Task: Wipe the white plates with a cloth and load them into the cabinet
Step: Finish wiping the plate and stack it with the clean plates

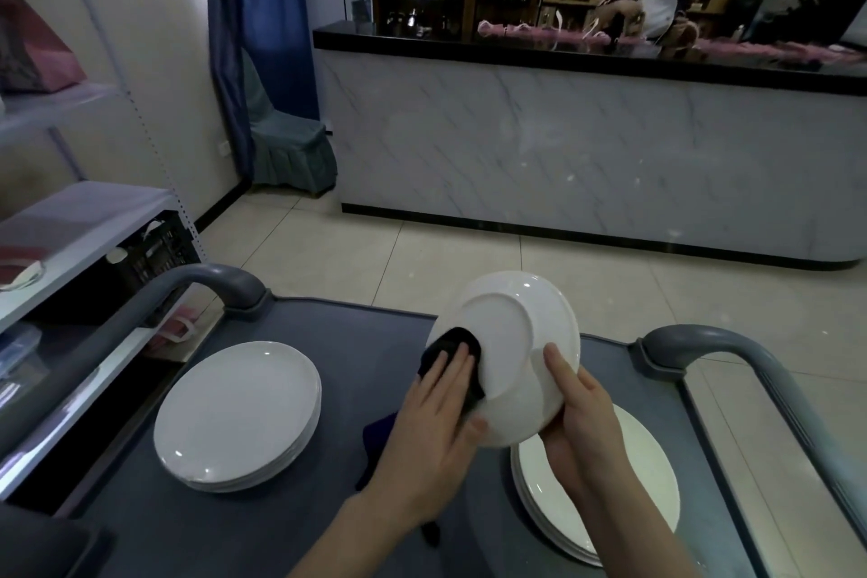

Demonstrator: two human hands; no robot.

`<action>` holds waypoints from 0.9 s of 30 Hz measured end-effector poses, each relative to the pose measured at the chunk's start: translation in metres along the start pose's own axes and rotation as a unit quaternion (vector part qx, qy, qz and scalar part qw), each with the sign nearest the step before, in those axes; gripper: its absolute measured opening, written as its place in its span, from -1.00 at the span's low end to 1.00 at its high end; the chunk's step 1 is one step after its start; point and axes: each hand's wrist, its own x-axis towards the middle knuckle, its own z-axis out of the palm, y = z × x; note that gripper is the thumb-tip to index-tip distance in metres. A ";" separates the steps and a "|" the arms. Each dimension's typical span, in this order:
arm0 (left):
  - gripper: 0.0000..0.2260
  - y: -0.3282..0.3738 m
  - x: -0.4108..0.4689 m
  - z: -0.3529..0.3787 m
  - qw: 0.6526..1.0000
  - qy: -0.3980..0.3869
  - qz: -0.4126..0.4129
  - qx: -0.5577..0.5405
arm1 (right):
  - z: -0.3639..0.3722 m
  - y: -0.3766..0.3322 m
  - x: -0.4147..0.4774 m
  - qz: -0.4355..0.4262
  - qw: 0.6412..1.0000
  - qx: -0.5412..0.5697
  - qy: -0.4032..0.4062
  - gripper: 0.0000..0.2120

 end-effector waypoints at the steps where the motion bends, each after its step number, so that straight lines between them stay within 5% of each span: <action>1: -0.43 0.009 -0.004 0.006 1.000 -0.001 0.012 0.012 | 0.000 0.001 0.000 0.002 1.000 0.001 -0.001 -0.63; 5: -0.47 0.031 0.009 0.017 0.999 -0.002 0.041 0.032 | 0.002 0.013 -0.004 0.025 1.000 0.012 -0.013 -0.59; 12: -0.47 0.000 0.049 -0.004 0.996 -0.015 -0.036 0.076 | 0.002 0.013 -0.009 0.030 1.000 0.009 0.002 -0.62; 17: -0.40 -0.014 0.016 0.005 0.999 -0.003 -0.040 -0.006 | -0.004 -0.002 -0.003 -0.005 1.000 -0.006 0.026 -0.63; 23: -0.47 0.024 0.003 0.025 0.999 -0.008 0.032 -0.003 | -0.001 0.008 -0.005 0.012 1.000 0.016 0.019 -0.65; 27: -0.43 0.025 0.033 0.013 1.000 -0.018 0.000 0.004 | 0.005 0.015 -0.009 0.027 1.000 0.001 0.002 -0.69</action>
